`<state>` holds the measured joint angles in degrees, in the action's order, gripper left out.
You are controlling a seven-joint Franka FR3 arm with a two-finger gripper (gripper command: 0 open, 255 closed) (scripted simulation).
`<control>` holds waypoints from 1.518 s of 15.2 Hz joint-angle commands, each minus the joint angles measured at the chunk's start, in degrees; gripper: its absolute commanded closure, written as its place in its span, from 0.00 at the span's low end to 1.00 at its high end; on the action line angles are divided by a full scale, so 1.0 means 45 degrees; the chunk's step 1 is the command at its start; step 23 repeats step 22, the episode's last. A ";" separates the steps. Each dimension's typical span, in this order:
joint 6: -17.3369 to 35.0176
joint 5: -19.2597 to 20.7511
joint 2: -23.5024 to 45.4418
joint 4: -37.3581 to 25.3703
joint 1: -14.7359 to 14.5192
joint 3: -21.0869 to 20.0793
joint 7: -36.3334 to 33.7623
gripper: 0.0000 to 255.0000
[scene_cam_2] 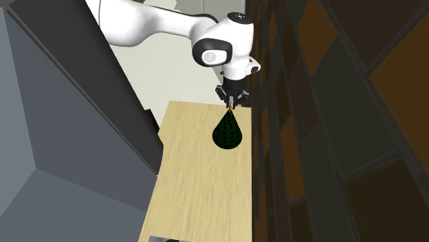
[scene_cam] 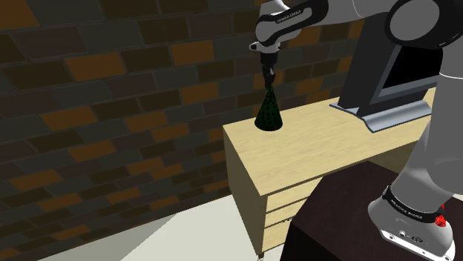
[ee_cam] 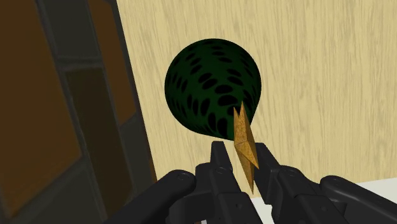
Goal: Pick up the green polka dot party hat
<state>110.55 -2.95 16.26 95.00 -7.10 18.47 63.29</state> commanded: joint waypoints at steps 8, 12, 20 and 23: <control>-0.0503 0.0031 -0.0077 -0.0422 0.0012 0.0018 0.0001 1.00; -0.1158 0.0061 -0.0155 -0.1004 0.0023 0.0035 -0.0004 1.00; -0.2525 0.0069 -0.0162 -0.2367 0.0078 0.0064 0.0016 1.00; -0.2551 0.0069 -0.0161 -0.2394 0.0079 0.0065 0.0016 1.00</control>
